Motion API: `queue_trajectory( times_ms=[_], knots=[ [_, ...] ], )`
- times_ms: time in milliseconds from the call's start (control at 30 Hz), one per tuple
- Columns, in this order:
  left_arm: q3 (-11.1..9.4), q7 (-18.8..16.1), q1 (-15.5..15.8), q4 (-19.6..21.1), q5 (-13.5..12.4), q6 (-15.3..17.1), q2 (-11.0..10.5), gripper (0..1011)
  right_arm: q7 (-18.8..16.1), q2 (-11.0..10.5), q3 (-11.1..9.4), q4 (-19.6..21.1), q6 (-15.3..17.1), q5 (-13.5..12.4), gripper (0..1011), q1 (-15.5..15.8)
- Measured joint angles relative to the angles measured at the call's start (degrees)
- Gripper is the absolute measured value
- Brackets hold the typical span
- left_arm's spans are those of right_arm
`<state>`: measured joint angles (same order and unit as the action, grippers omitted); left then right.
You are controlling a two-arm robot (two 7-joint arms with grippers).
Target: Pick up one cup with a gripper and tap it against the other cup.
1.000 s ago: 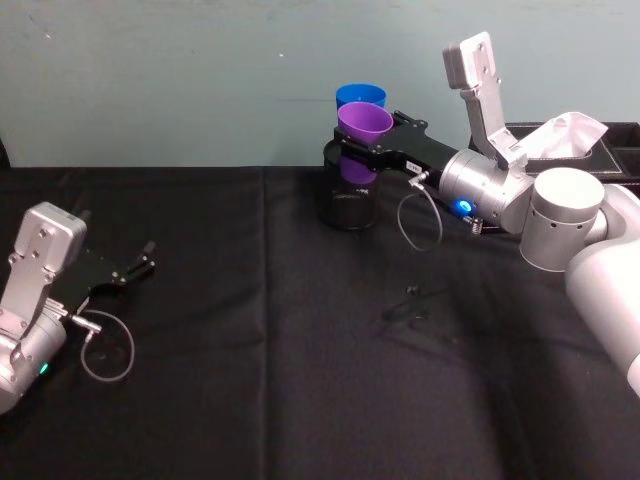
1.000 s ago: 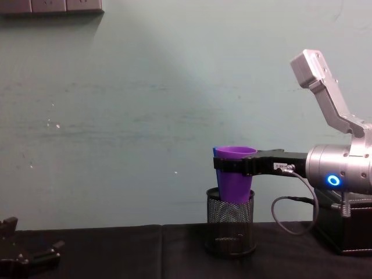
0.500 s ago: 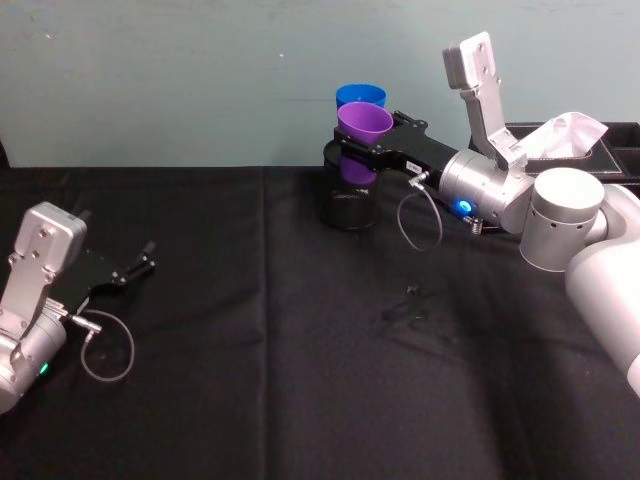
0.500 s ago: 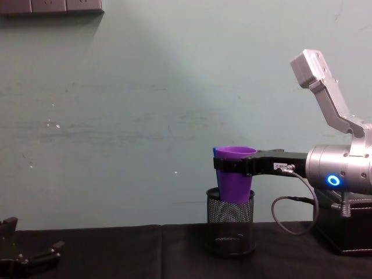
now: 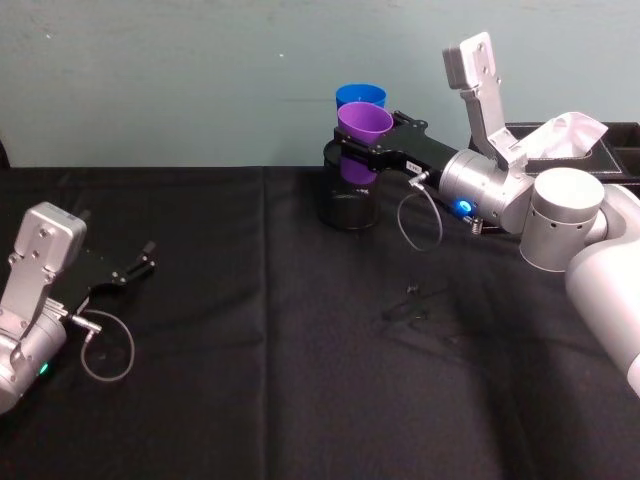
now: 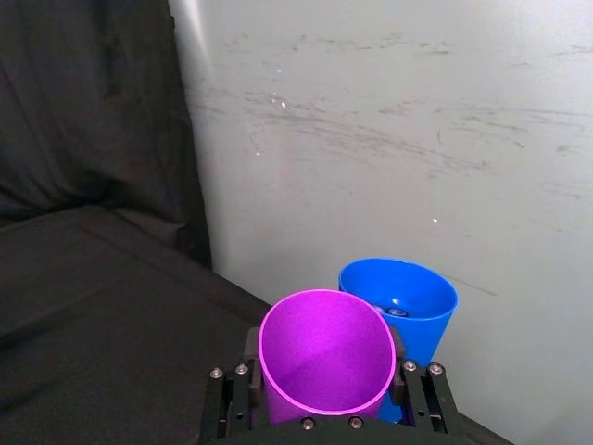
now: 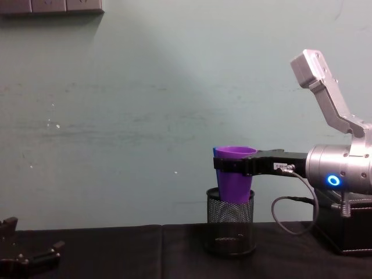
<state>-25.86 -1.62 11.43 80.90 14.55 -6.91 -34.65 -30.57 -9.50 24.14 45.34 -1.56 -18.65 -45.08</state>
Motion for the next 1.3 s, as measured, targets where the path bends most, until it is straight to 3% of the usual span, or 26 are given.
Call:
queue_trajectory(
  times_ms=[1300],
  knots=[
    [0.0,0.0,0.0,0.0,0.0,0.0,0.0,1000,0.0,0.0,0.0,0.0,0.0,0.0,738,0.0]
  ],
)
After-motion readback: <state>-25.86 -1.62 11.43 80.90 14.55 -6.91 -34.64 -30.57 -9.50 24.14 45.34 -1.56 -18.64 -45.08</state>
